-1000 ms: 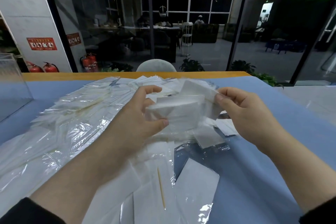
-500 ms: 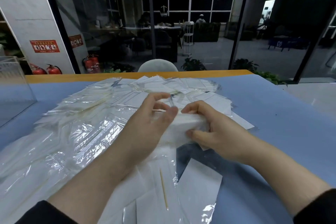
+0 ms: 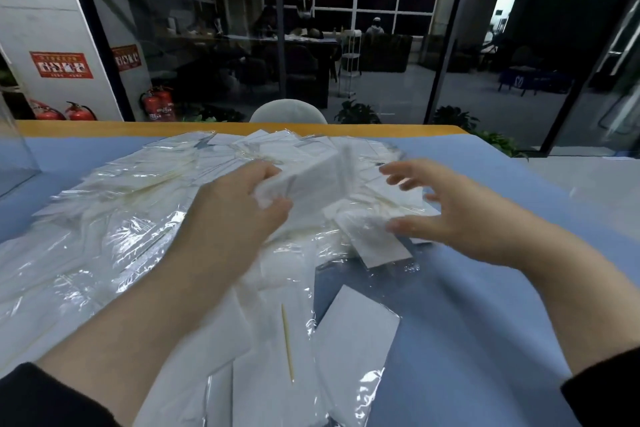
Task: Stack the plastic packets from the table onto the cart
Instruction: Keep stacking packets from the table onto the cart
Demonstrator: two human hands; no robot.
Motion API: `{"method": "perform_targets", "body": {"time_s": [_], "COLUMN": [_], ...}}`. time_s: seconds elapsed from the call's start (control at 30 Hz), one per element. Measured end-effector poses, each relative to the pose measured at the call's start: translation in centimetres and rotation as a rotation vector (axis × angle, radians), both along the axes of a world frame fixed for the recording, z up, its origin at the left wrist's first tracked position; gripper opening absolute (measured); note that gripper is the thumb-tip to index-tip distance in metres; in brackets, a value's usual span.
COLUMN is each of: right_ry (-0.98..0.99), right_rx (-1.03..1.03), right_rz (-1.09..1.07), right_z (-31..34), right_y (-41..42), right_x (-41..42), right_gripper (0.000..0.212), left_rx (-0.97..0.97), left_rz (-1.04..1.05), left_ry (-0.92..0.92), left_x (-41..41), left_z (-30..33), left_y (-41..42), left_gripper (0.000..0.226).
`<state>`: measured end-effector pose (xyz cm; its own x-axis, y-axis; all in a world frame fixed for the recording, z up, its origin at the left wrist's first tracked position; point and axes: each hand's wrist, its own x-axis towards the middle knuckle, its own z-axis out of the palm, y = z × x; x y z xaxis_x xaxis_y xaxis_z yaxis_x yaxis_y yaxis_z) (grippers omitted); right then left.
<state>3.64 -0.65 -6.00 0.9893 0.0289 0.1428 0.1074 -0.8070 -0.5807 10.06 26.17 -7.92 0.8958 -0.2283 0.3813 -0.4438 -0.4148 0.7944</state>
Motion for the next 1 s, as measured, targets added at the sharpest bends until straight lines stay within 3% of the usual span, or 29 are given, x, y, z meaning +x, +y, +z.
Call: {"method": "perform_targets", "body": {"time_s": [0.07,0.13,0.33,0.4,0.57,0.7,0.83,1.0], "right_ry": [0.225,0.332,0.114,0.047,-0.327,-0.369,-0.369,-0.430], "right_rx": [-0.199,-0.311,-0.322,-0.215,0.296,0.666,0.826,0.826], "right_rz": [0.087,0.149,-0.015,-0.080,-0.242,-0.258,-0.260,-0.337], "right_z": [-0.1,-0.7,-1.4,-1.2,-0.1,0.0,-0.2,-0.2], "right_y": [-0.4,0.4,1.7,1.4,0.4,0.8,0.9,0.9], "right_x": [-0.7,-0.7,0.4,0.3,0.4,0.5,0.6,0.8], "right_gripper": [0.073,0.074,0.027,0.018,0.023,0.026,0.028,0.027], "left_rx": [-0.079,-0.100,-0.095,-0.100,-0.158,-0.226,-0.278,-0.250], "left_rz": [0.044,0.073,0.094,0.104,0.040,-0.038,-0.221,-0.322], "left_ry": [-0.012,-0.018,-0.034,-0.033,-0.019,0.005,0.117,0.158], "left_x": [0.1,0.0,-0.2,-0.2,-0.2,-0.2,-0.4,-0.7], "left_z": [0.2,0.4,0.8,0.9,1.1,1.3,1.6,1.6], "left_y": [0.2,0.2,0.2,0.2,0.4,0.4,0.4,0.2], "left_gripper": [0.009,0.009,0.008,0.011,0.015,0.018,0.023,0.035]}}
